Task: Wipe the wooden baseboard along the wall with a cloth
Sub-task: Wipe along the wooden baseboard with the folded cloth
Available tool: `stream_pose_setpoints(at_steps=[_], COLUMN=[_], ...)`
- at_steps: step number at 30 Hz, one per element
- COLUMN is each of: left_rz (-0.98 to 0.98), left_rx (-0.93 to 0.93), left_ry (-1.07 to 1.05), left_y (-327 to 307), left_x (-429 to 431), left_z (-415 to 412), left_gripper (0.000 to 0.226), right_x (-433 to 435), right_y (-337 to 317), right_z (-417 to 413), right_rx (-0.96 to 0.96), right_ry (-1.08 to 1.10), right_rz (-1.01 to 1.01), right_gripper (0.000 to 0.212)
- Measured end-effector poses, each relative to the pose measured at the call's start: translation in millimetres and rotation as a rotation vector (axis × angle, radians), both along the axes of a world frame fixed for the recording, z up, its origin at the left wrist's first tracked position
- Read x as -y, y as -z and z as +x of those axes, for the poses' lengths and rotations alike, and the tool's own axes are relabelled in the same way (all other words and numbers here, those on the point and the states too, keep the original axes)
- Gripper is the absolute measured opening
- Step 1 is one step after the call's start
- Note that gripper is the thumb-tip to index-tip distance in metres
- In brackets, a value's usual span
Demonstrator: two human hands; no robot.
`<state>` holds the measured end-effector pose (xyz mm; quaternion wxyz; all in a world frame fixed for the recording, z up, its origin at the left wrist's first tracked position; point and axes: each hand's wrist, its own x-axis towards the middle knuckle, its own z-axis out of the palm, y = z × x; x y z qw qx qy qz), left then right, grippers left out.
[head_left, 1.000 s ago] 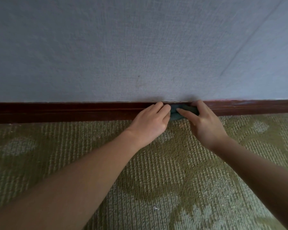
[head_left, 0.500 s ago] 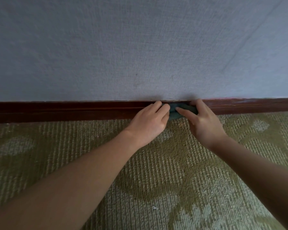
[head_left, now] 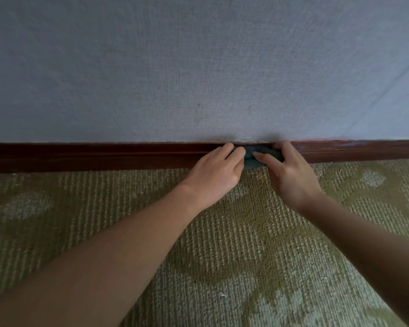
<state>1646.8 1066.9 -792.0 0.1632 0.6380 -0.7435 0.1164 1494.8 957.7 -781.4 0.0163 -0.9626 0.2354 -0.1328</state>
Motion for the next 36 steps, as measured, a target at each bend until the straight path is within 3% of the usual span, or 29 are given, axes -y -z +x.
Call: stream_pose_setpoints(at_steps=[14,17,19,22,26,29,33,36], left_rz=[0.093,0.225,0.243,0.257,0.330,0.276,0.269,0.234], left_rx=[0.009,-0.085,-0.112,-0.132,-0.373,-0.223,-0.307,-0.268], left_ry=[0.007,-0.023,-0.026,-0.003,-0.033,0.004,-0.021,-0.014], left_y=[-1,2,2,2,-4,-1,0,-6], left_x=[4,14,21,30,44,55,60,59], left_z=[-2,-11,-17,-23,-32,-41,-48,-45], left_gripper=[0.022,0.063,0.069,0.063,0.035,0.038,0.027,0.023], right_x=[5,13,20,28,39,50,53,45], right_y=[-3,-5,-7,-10,-11,-11,-8,-3], right_z=[-6,-14,-21,-28,-39,-50,-55,-53], right_rx=[0.004,-0.011,-0.027,-0.054,-0.085,-0.091,-0.061,-0.013], right_ry=[-0.047,-0.041,-0.033,-0.030,-0.022,-0.014,0.022,0.082], right_rz=[-0.051,-0.059,-0.066,-0.071,-0.068,-0.066,-0.055,-0.028], right_gripper=[0.039,0.040,0.041,0.042,0.044,0.045,0.043,0.040])
